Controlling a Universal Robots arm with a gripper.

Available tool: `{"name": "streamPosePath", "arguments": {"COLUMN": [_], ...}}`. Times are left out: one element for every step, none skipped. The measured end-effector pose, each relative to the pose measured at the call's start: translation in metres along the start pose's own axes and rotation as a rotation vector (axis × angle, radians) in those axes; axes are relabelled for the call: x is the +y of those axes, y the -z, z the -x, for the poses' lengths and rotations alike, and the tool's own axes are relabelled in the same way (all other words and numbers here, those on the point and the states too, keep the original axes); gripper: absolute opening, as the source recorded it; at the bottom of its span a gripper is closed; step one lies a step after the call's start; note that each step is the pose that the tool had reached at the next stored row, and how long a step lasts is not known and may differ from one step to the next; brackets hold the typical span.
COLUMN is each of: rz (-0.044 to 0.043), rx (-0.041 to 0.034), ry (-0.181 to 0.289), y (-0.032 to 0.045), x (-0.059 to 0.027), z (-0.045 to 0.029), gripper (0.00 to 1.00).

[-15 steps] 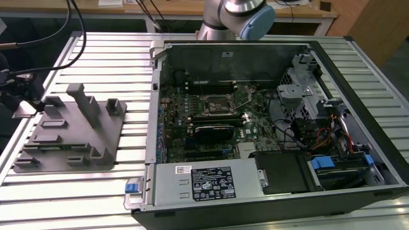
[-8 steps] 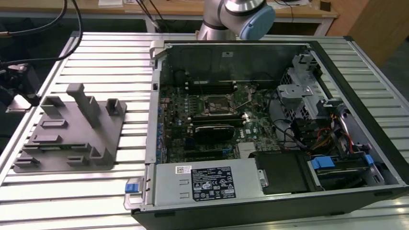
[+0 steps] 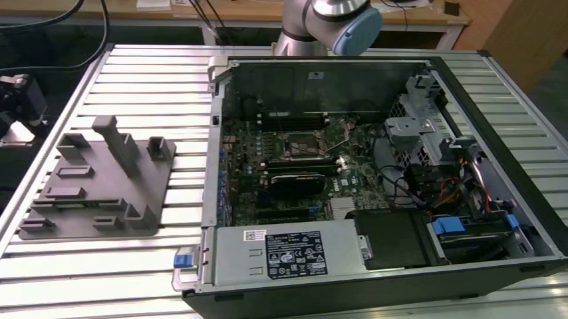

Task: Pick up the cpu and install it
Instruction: 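Pick up the cpu and move it towards the insertion slot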

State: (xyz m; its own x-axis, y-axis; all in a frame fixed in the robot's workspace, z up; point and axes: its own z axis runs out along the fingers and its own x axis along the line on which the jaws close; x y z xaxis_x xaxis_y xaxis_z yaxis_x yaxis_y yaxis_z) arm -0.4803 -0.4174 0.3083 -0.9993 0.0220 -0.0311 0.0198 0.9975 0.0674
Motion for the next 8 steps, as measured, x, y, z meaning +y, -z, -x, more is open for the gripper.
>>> {"name": "streamPosePath", "arguments": {"rz": [0.0002,0.0003,0.0006,0.0008,0.001,0.0012,0.0013,0.0014], "rx": [-0.0001,-0.0003,-0.0004,-0.0005,-0.0007,-0.0009,-0.001,-0.0011], "ry": [0.0,0.0,0.0,0.0,0.0,0.0,0.0,0.0], "y": [0.0025,0.0051,0.0075,0.01,0.0126,0.0152,0.018,0.0206], "x": [0.0001,0.0003,0.0005,0.0007,0.0008,0.001,0.0012,0.0014], "z": [0.0001,0.0001,0.0002,0.0003,0.0004,0.0005,0.0006,0.0006], "gripper": [0.55,0.55,0.55,0.55,0.55,0.55,0.55,0.55]}}
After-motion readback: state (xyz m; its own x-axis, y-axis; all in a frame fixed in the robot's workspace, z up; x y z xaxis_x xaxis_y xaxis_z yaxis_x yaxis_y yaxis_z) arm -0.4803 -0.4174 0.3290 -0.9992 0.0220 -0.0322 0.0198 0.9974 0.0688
